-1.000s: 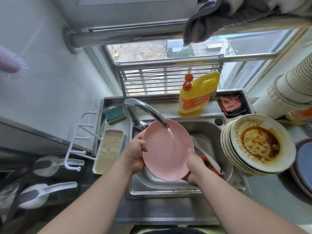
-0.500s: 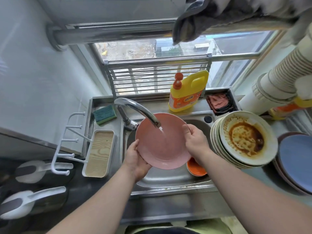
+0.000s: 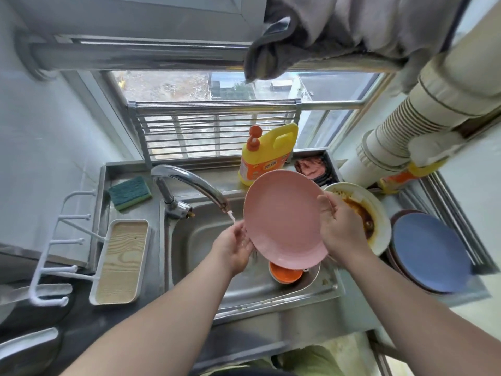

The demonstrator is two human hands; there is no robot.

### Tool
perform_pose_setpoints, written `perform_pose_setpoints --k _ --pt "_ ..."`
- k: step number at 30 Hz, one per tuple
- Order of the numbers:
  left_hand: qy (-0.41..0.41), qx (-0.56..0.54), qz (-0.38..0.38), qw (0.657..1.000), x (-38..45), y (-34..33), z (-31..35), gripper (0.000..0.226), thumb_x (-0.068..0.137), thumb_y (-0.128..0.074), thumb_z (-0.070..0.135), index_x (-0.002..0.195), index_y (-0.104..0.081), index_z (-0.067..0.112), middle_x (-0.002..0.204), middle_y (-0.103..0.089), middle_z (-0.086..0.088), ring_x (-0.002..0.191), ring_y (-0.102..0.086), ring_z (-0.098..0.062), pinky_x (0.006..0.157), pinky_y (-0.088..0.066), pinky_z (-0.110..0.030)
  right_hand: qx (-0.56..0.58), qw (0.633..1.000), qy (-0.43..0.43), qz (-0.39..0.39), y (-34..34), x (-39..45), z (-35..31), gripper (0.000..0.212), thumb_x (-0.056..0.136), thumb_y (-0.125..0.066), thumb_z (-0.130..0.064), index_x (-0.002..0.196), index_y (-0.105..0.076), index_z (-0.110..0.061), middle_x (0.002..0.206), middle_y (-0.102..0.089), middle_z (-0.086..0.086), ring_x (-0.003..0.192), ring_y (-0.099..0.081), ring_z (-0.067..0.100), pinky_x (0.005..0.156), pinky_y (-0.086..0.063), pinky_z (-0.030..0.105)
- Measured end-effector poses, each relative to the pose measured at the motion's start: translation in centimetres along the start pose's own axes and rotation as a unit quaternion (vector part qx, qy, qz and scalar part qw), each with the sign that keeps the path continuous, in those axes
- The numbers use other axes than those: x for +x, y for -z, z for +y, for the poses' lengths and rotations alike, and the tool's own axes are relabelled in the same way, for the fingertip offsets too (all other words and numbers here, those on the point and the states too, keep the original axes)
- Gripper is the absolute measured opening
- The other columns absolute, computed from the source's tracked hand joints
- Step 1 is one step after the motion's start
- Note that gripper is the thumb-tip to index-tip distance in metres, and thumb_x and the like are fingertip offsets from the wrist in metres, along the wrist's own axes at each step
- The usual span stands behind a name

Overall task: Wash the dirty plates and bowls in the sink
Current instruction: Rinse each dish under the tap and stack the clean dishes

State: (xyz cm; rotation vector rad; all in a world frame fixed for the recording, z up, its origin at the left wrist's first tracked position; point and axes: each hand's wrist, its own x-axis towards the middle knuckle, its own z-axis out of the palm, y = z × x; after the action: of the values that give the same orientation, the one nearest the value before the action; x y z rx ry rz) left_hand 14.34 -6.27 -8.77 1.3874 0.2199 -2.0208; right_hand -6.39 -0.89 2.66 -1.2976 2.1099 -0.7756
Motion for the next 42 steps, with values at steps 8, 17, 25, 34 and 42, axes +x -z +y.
perform_pose_setpoints --k 8,17,25,34,42 --pt "-0.057 0.045 0.014 0.997 0.9 1.0 0.2 0.022 0.097 -0.072 0.012 0.117 -0.069 0.003 0.096 -0.079 -0.010 0.072 -0.077 -0.015 0.062 -0.063 -0.028 0.129 0.982 -0.132 0.037 -1.5 -0.7 2.2 0.042 0.105 -0.035 -0.065 0.106 -0.065 -0.036 0.106 -0.070 -0.001 0.104 -0.065 0.026 0.092 -0.055 0.050" --pt "0.052 0.108 -0.115 0.986 -1.7 3.3 1.8 0.073 0.107 -0.020 0.069 0.129 -0.072 0.022 0.122 -0.077 -0.011 0.118 -0.069 -0.036 0.107 -0.051 -0.053 0.256 0.928 -0.270 0.004 -5.9 -1.7 1.6 0.043 0.109 -0.038 -0.057 0.137 -0.058 -0.031 0.121 -0.070 0.004 0.108 -0.069 0.031 0.095 -0.058 0.057" --pt "0.003 0.159 -0.074 0.985 -2.0 7.3 1.7 0.056 0.082 -0.070 0.032 0.132 -0.070 0.008 0.116 -0.074 -0.015 0.100 -0.071 -0.037 0.082 -0.060 -0.046 0.249 0.887 -0.368 -0.128 -8.2 -2.4 2.0 0.024 0.102 -0.056 -0.027 0.118 -0.072 -0.020 0.096 -0.079 0.007 0.080 -0.074 0.029 0.065 -0.063 0.044" --pt "0.152 0.233 0.088 0.956 -3.0 9.9 0.7 0.029 0.103 -0.038 0.005 0.107 -0.062 -0.011 0.080 -0.067 -0.019 0.046 -0.068 -0.028 0.034 -0.053 -0.030 0.087 0.861 -0.460 -0.197 -6.5 -1.4 0.9 0.036 0.103 -0.038 -0.037 0.077 -0.053 -0.017 0.054 -0.049 0.001 0.033 -0.041 0.010 0.040 -0.024 0.013" --pt "0.228 0.378 0.062 0.895 -2.9 8.8 -1.8 0.025 0.102 -0.052 0.014 0.085 -0.068 0.002 0.064 -0.067 -0.006 0.037 -0.060 -0.015 0.029 -0.042 -0.019 0.015 0.914 -0.346 -0.212 -4.8 0.7 -1.8 0.023 0.094 -0.033 -0.022 0.084 -0.050 -0.012 0.043 -0.046 0.003 0.028 -0.033 0.011 0.042 -0.027 0.011"
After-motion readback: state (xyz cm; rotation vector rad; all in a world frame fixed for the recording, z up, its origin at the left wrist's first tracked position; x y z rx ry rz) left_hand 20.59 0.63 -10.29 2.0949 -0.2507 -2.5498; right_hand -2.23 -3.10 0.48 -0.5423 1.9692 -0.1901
